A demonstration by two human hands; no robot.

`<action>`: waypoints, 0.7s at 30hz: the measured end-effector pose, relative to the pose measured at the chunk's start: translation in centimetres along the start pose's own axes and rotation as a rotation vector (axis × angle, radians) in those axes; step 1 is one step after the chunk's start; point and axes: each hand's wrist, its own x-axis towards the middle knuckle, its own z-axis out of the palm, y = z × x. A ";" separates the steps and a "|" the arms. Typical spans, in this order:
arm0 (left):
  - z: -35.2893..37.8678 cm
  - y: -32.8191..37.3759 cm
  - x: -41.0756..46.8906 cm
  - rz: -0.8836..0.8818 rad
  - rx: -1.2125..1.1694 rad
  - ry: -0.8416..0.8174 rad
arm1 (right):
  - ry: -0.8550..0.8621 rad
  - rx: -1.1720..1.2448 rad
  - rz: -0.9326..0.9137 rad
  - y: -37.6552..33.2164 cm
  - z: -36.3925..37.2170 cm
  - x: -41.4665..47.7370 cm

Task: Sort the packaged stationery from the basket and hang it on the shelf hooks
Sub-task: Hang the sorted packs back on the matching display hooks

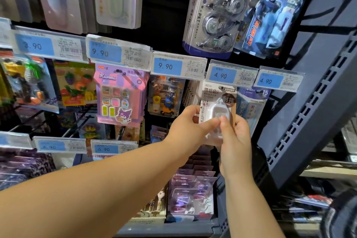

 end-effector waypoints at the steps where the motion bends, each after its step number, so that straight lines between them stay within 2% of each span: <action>1: 0.0 0.0 0.2 0.000 0.030 0.015 | 0.006 -0.002 0.009 0.0 0.0 0.1; 6: -0.3 0.1 0.4 0.023 0.205 0.081 | 0.132 -0.087 0.035 -0.2 0.4 0.2; 9: -0.8 -0.2 0.1 0.006 0.312 0.083 | 0.231 -0.247 0.070 0.9 0.5 -0.2; 13: -2.7 -1.6 -0.8 0.014 0.357 0.046 | 0.346 -0.354 -0.042 2.1 1.1 -2.4; 16: -5.7 -2.6 -1.9 -0.003 0.366 -0.004 | 0.227 -0.343 -0.188 1.9 2.6 -4.0; 21: -12.6 -5.8 -5.1 -0.111 0.353 -0.027 | -0.174 -0.367 -0.264 1.3 7.1 -7.1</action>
